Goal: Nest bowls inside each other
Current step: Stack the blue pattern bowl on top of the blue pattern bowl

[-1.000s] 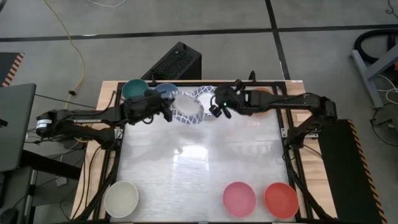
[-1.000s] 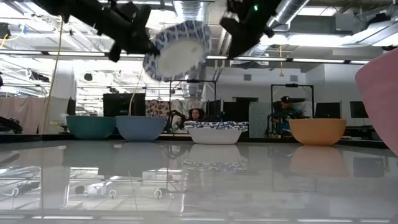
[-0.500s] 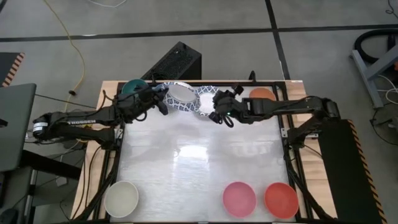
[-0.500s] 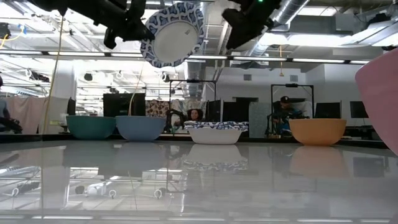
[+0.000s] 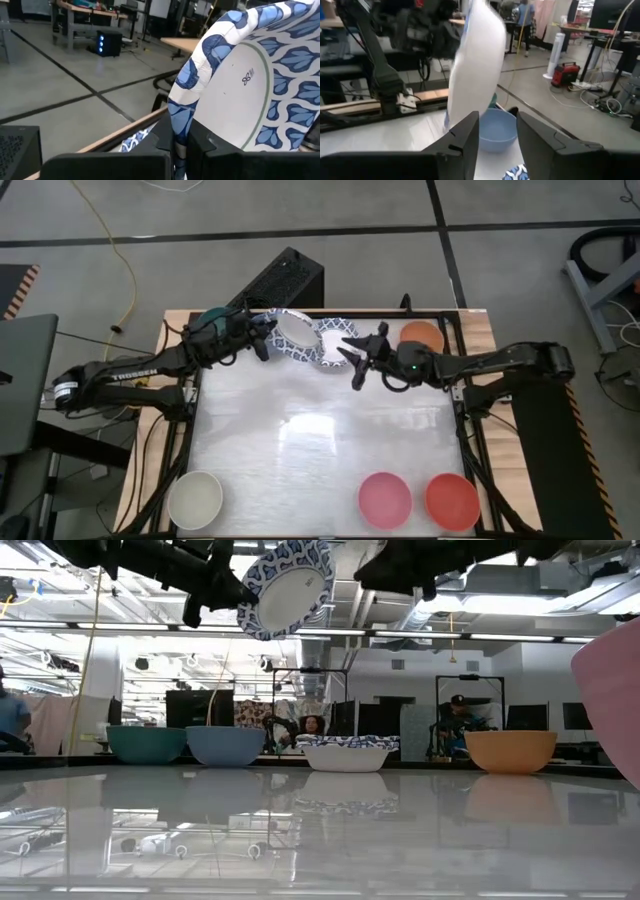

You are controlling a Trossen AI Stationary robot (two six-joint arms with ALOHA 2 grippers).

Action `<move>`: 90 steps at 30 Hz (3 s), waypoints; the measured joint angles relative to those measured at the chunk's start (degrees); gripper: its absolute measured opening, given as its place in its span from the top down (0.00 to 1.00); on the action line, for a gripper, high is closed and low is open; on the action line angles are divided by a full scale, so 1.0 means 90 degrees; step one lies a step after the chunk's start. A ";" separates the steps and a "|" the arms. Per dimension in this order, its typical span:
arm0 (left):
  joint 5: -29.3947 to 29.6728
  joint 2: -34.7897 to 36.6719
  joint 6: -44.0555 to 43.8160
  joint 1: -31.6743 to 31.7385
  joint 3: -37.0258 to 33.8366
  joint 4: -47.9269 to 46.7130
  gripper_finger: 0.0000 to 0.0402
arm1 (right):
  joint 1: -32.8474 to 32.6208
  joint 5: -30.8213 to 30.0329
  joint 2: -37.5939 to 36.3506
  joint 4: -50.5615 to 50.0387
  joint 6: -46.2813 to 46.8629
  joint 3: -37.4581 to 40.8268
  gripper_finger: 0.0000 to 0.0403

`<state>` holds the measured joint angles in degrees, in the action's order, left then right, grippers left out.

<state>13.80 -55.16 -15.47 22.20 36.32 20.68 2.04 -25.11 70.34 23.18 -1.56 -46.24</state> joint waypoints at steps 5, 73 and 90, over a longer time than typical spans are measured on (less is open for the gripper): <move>0.0067 -0.0043 -0.0027 0.0005 0.0000 0.0085 0.99 | -0.0004 0.0082 0.0298 0.0295 0.0000 0.0000 0.50; -0.0201 0.0024 0.0826 -0.0007 0.0000 -0.0985 0.40 | 0.3088 0.2291 0.1148 -0.2367 0.4150 -0.1047 0.99; -0.0837 0.0024 0.0549 -0.0022 0.0000 -0.1955 0.40 | 0.4377 0.4893 0.2394 -0.2705 0.4507 -0.1044 0.99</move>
<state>6.26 -54.94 -10.52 22.00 36.32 3.09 41.43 18.92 91.89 -1.16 39.00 -55.64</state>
